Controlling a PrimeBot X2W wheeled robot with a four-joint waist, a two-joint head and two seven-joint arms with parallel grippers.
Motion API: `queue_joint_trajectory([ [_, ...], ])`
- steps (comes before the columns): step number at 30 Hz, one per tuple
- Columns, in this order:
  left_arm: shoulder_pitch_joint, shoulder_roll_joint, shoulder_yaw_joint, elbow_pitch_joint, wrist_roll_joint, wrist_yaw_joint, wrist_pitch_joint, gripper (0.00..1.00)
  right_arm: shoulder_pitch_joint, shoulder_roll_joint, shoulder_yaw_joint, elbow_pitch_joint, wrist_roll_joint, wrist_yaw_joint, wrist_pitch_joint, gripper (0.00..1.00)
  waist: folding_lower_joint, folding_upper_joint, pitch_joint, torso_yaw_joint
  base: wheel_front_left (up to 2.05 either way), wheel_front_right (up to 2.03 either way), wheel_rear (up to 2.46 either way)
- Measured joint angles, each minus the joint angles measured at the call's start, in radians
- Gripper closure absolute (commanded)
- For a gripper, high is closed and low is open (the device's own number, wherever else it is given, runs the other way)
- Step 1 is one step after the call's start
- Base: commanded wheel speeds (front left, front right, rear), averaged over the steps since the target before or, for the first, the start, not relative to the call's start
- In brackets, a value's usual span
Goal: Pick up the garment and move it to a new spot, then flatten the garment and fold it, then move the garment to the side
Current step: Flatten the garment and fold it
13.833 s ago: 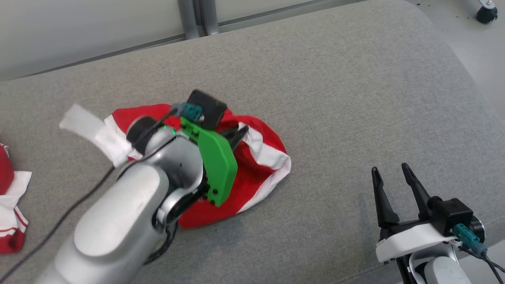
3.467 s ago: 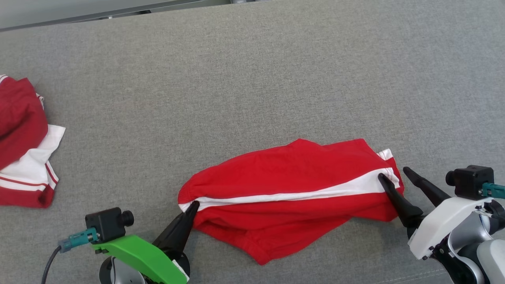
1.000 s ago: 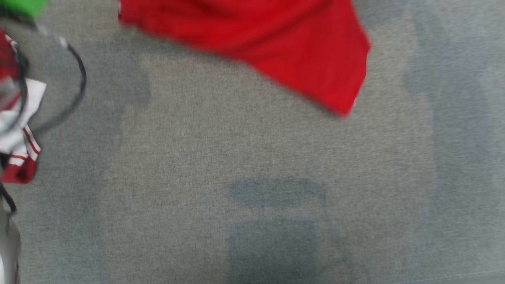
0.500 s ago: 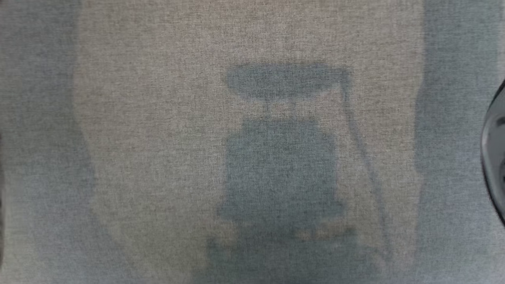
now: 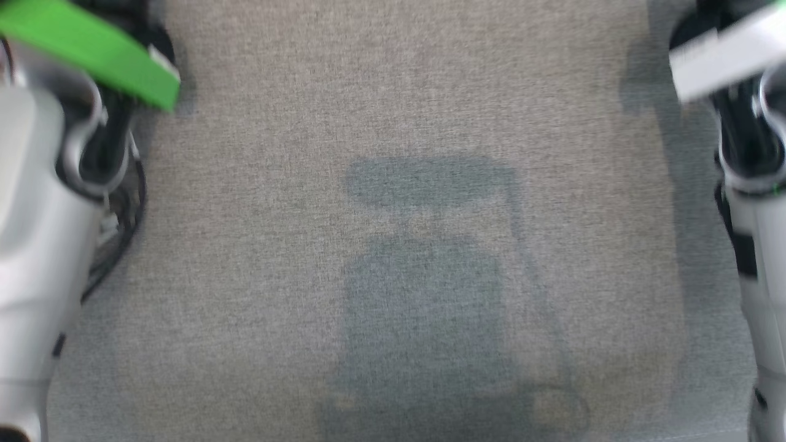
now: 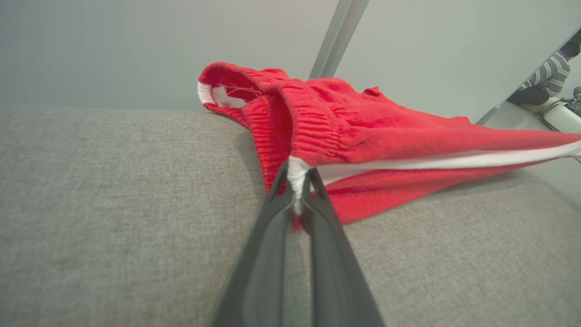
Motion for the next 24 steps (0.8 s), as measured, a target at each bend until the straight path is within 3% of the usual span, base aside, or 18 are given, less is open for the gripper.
queue_joint_trajectory([
  [8,0.411,0.067,-0.045,-0.181,-0.095,0.009,-0.1,1.0,0.495,-0.084,-0.034,-0.265,0.11,0.001,0.065,1.0,-0.0001,0.0,-0.159,-0.014,0.0,0.0,0.0],
  [21,0.994,0.047,-0.081,-0.473,-0.162,0.165,-0.141,1.0,1.044,-0.158,-0.12,-0.382,0.193,0.002,0.146,1.0,-0.0002,0.0,-0.35,-0.02,0.0,0.0,0.0],
  [24,1.107,0.044,-0.109,-0.555,-0.172,0.188,-0.142,1.0,1.189,-0.172,-0.183,-0.44,0.226,0.002,0.151,1.0,-0.0002,0.0,-0.371,-0.002,0.0,0.0,0.0],
])
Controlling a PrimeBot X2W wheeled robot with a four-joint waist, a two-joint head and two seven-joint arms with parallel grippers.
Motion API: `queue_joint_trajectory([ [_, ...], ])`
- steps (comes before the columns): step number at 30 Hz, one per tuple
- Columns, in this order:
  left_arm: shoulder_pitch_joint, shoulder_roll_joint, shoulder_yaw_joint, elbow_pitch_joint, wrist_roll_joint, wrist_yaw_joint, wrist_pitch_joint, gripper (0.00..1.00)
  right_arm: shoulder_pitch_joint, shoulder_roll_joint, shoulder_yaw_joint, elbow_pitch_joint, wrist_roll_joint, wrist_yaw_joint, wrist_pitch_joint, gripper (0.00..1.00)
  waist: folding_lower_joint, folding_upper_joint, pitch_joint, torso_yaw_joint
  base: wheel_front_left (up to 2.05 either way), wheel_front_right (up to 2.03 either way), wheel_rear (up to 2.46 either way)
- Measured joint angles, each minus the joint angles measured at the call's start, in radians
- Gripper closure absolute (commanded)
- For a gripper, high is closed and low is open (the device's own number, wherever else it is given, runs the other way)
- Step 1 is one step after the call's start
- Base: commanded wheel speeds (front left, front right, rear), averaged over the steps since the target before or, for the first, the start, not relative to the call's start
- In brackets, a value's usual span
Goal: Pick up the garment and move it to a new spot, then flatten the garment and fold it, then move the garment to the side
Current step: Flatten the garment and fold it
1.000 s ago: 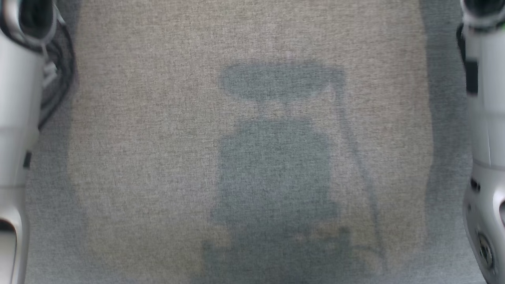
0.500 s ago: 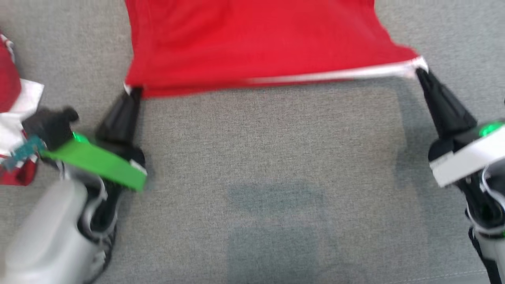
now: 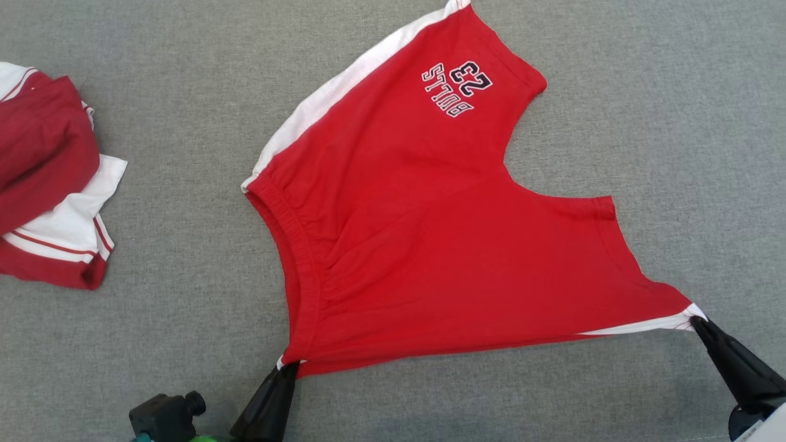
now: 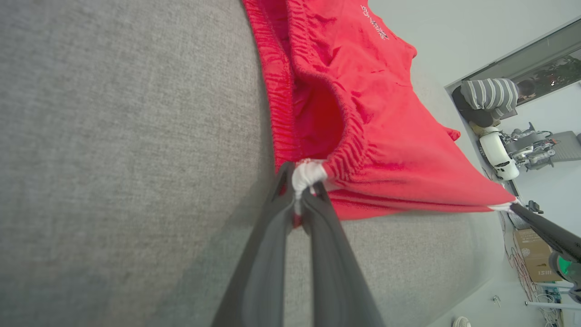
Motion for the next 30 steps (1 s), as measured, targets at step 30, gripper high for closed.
queue_joint_trajectory([
  [30,-0.565,-0.14,0.105,-0.122,-0.249,0.236,0.361,1.0,-1.158,0.015,0.169,0.573,-0.203,-0.002,0.156,1.0,0.0001,0.0,0.216,0.217,0.0,0.0,0.0],
])
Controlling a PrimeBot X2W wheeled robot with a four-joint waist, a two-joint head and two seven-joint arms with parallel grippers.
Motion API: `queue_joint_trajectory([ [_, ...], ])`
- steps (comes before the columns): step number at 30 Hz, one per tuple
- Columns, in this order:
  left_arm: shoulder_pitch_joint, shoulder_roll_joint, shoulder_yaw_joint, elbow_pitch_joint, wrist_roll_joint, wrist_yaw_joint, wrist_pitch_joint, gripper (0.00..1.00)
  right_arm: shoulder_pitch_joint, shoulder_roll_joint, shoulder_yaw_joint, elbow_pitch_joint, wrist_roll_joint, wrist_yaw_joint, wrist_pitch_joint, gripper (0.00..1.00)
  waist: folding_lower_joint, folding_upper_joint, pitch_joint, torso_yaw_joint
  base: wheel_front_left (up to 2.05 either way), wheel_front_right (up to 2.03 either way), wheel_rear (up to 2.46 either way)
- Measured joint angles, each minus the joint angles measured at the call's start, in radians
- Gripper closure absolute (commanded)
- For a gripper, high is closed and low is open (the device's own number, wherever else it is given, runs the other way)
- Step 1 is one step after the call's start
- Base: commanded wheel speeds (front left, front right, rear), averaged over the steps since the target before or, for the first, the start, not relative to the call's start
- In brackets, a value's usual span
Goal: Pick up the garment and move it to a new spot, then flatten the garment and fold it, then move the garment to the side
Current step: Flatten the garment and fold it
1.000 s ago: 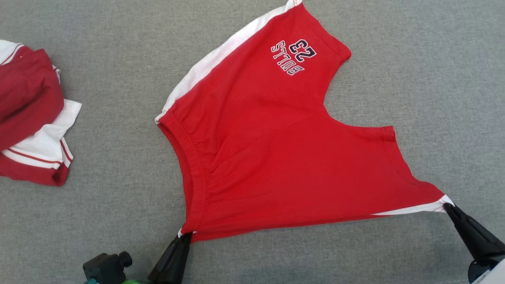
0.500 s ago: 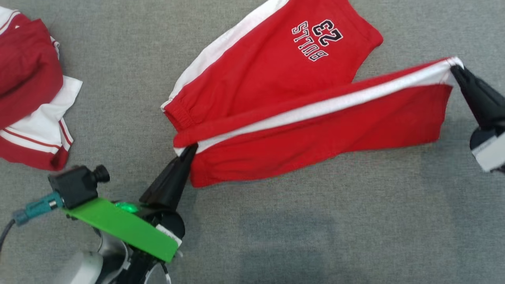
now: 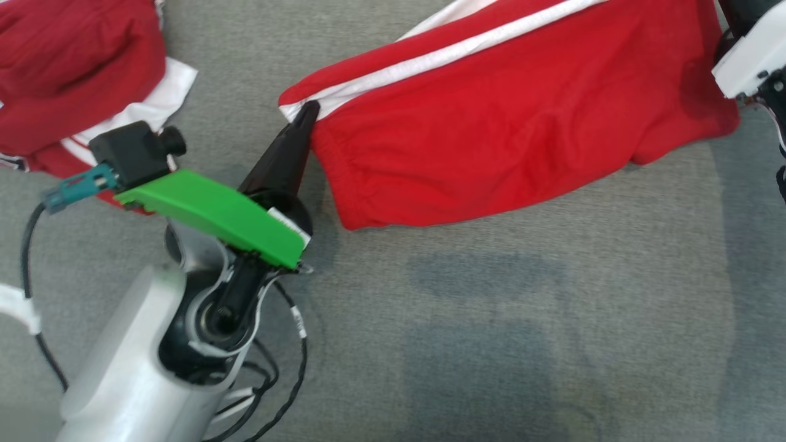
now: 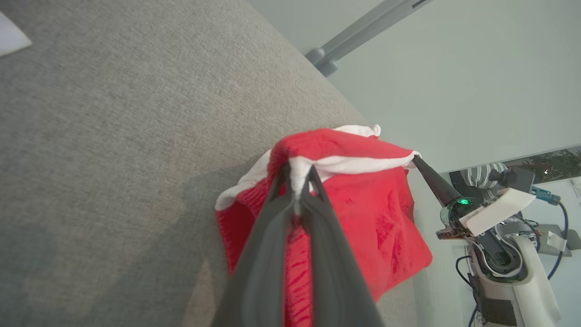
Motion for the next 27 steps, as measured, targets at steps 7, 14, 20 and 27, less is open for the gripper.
queue_joint_trajectory([
  [7,-0.089,-0.08,-0.048,0.145,0.008,-0.031,0.006,1.0,-0.093,-0.004,0.058,0.118,-0.025,0.0,-0.02,1.0,0.0001,0.0,0.018,0.076,0.0,0.0,0.0],
  [14,-0.148,-0.111,-0.061,0.225,0.01,-0.055,0.017,1.0,-0.15,-0.029,0.077,0.175,-0.04,0.0,-0.048,1.0,0.0,0.0,0.021,0.096,0.0,0.0,0.0],
  [20,-0.15,-0.124,-0.072,0.251,0.007,-0.068,0.024,0.55,-0.179,-0.026,0.092,0.218,-0.054,0.0,-0.07,1.0,0.0,0.0,0.024,0.085,0.0,0.0,0.0],
  [27,-0.162,-0.126,-0.065,0.268,0.018,-0.063,0.008,0.0,-0.194,-0.029,0.1,0.261,-0.092,0.0,-0.132,0.0,0.0,0.0,0.016,0.08,0.0,0.0,0.0],
])
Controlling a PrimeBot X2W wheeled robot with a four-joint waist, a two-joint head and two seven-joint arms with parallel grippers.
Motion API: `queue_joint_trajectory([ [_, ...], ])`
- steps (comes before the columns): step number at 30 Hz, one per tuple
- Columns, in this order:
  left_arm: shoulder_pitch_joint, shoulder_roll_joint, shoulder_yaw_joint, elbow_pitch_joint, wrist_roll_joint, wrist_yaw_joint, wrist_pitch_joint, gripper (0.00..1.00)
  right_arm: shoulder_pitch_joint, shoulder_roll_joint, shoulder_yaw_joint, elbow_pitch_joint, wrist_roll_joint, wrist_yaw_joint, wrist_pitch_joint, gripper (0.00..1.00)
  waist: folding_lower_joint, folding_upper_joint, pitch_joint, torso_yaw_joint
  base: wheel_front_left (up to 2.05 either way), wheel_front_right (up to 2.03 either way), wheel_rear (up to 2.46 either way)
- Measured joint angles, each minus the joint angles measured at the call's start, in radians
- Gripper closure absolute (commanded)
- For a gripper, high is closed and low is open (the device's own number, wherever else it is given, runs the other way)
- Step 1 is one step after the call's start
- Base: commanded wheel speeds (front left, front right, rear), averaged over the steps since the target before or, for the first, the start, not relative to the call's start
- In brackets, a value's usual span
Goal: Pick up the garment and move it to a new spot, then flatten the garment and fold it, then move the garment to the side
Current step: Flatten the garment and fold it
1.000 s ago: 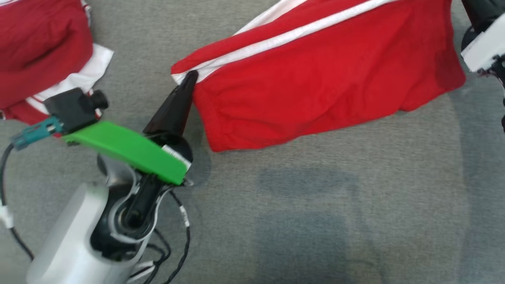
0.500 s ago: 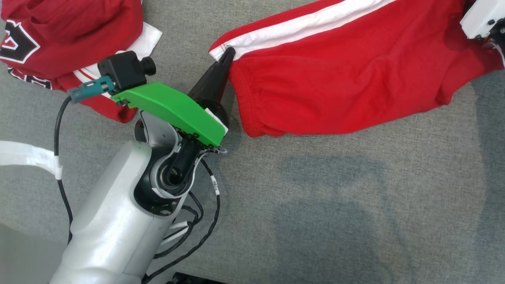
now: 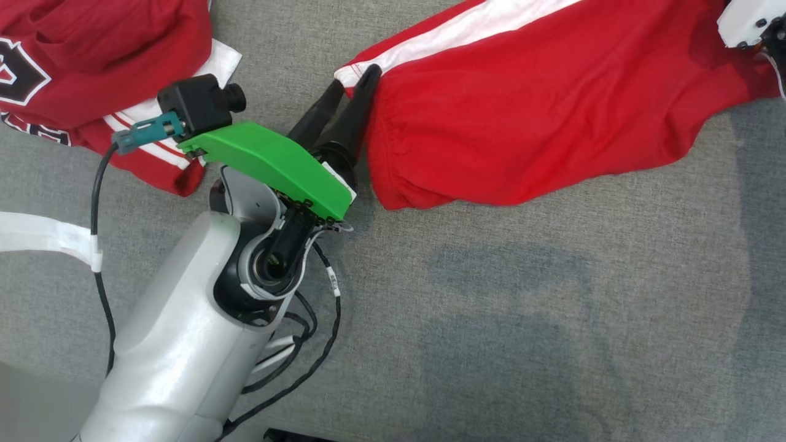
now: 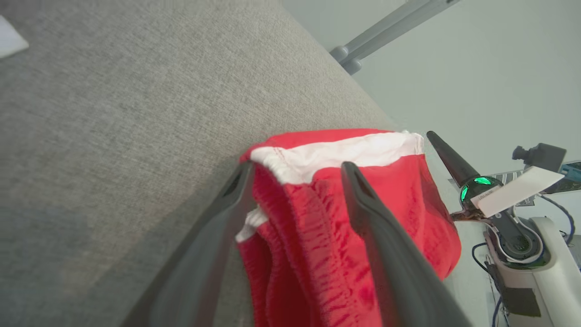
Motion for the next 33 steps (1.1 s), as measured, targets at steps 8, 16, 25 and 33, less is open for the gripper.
queue_joint_trajectory([
  [8,0.012,0.066,-0.008,-0.026,0.081,0.003,-0.053,0.0,0.0,-0.01,0.021,-0.02,0.045,0.0,-0.008,0.0,0.0,0.0,-0.029,-0.025,0.0,0.0,0.0],
  [16,0.103,0.202,-0.059,-0.115,0.295,0.032,-0.189,0.0,0.081,-0.086,0.02,-0.089,0.122,0.0,0.209,0.0,0.0,0.0,-0.064,-0.049,0.0,0.0,0.0],
  [25,0.23,0.205,-0.035,-0.043,0.403,0.03,-0.369,0.0,0.166,-0.057,-0.032,-0.123,0.092,-0.001,0.421,1.0,0.0,0.0,-0.057,0.019,0.0,0.0,0.0],
  [33,0.34,0.188,0.021,0.008,0.501,-0.028,-0.382,0.0,0.303,0.045,-0.124,-0.159,0.241,0.0,0.413,1.0,0.0,0.0,-0.132,0.026,0.0,0.0,0.0],
])
